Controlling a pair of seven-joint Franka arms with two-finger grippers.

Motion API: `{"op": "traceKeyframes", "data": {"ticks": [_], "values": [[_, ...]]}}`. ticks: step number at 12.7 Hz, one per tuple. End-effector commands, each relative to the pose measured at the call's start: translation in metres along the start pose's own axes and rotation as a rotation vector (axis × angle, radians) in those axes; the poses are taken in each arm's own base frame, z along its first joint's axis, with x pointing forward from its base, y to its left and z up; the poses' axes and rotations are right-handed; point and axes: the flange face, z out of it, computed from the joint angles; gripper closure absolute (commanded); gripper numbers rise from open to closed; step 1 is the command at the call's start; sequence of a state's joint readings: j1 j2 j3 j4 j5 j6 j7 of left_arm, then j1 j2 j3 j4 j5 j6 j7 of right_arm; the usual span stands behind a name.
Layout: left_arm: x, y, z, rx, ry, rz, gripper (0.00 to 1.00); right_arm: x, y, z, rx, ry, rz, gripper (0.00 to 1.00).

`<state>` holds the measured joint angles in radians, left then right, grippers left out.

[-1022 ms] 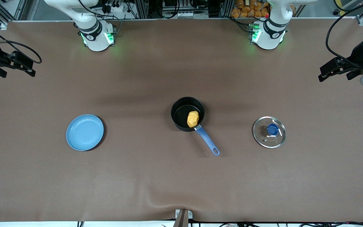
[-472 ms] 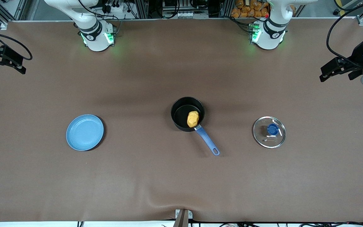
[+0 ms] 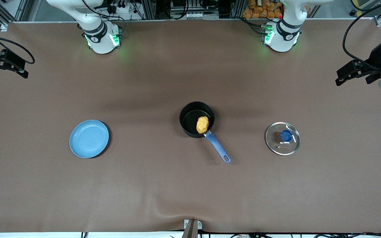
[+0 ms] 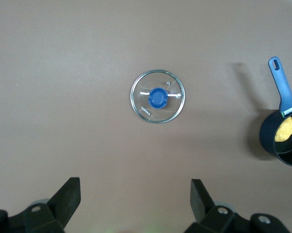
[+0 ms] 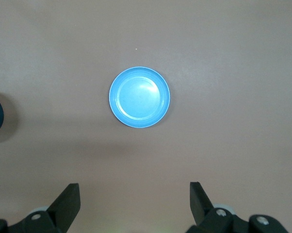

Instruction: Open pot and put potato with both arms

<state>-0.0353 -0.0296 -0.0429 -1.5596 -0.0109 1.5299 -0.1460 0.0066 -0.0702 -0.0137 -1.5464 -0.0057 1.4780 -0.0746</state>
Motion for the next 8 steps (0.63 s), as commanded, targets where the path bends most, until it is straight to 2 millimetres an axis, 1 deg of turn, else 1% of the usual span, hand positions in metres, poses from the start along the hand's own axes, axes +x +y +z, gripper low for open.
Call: {"op": "traceKeyframes", "data": {"ticks": [1,3,8], "values": [[0.0007,-0.0001,-0.0046,0.023,0.01,0.015,0.0,0.0005,0.0055,-0.0032,0.002,-0.005,-0.011,0.0],[0.0005,-0.0002,-0.0045,0.024,0.008,0.015,0.0,-0.0003,0.0095,-0.0005,0.003,-0.011,-0.002,0.0],[0.0005,-0.0002,-0.0052,0.023,0.01,0.014,0.0,-0.0006,0.0095,-0.0007,0.003,-0.009,-0.003,0.0]]}}
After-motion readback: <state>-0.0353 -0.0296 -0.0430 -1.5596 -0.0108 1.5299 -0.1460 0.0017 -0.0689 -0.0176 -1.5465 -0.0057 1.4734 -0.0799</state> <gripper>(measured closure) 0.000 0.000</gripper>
